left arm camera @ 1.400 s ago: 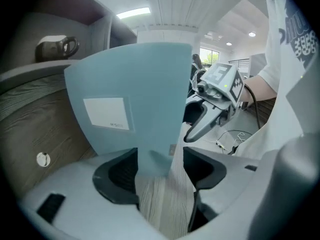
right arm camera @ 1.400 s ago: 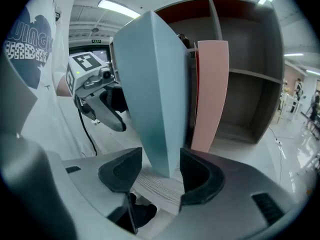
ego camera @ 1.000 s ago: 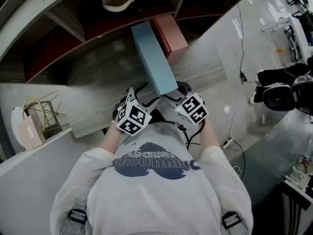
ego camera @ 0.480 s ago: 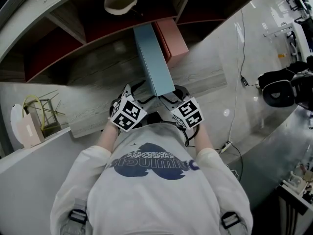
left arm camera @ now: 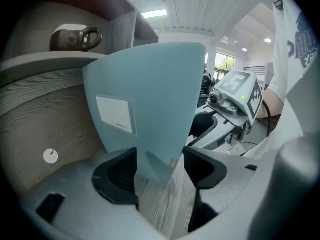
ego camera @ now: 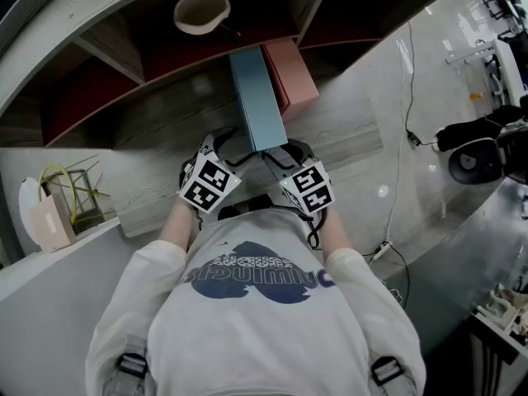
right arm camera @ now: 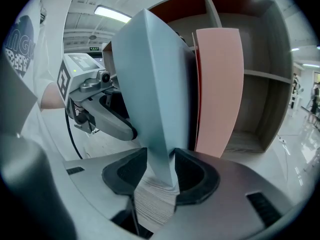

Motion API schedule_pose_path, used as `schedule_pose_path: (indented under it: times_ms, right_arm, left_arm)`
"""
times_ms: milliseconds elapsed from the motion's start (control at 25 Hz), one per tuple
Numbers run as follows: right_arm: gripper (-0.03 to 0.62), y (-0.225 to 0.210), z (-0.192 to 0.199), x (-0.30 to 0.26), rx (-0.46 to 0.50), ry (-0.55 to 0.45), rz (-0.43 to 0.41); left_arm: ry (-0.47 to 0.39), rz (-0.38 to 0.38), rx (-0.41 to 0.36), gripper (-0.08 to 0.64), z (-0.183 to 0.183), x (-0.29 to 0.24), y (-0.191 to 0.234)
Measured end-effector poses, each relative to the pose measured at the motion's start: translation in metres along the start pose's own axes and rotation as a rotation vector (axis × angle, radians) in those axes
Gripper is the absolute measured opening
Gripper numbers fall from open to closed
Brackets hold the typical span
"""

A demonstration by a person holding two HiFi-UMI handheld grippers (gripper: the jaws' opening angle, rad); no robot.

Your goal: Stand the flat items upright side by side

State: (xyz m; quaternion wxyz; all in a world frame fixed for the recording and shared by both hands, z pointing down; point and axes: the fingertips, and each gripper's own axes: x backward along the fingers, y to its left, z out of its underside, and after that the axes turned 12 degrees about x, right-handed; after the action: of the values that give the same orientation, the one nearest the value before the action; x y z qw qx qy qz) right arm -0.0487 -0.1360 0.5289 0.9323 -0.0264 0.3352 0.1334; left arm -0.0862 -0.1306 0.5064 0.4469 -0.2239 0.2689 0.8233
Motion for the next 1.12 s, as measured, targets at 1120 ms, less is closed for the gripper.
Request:
schedule_pose_path:
  times_ms: [1120]
  right_arm:
    - [0.199,-0.079,0.015,0.013,0.051,0.076,0.008]
  left_arm:
    - [-0.027,-0.08,0.062,0.279,-0.031,-0.017,0.034]
